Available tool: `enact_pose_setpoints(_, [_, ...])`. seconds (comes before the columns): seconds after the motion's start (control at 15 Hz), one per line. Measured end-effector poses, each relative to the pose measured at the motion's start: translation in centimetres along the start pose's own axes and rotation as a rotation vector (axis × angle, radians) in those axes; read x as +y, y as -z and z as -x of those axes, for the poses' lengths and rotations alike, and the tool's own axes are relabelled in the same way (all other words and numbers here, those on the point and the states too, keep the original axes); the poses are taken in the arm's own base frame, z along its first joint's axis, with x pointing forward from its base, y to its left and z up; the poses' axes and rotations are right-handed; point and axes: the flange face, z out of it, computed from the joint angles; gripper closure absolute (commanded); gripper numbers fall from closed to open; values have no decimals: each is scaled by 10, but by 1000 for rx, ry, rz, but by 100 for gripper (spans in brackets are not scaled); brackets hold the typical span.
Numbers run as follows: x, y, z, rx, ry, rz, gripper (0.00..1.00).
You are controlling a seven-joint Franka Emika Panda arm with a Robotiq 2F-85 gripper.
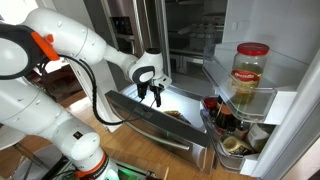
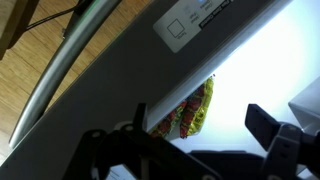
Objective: Put the two packets in the open fridge drawer then close the drawer
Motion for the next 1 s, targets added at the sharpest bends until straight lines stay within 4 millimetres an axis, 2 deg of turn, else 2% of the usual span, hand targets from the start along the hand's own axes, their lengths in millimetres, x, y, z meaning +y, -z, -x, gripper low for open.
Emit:
enact_pose_setpoints(0.2, [-3,0,1,0,15,1,0])
enact_pose_setpoints(0.47, [-4,-9,18,-90,173,74,0])
enact_pose_setpoints(0.73, [11,-20,35,-184,357,182,0])
enact_pose_setpoints(1.0, [31,-33,50,-208,543,276,0])
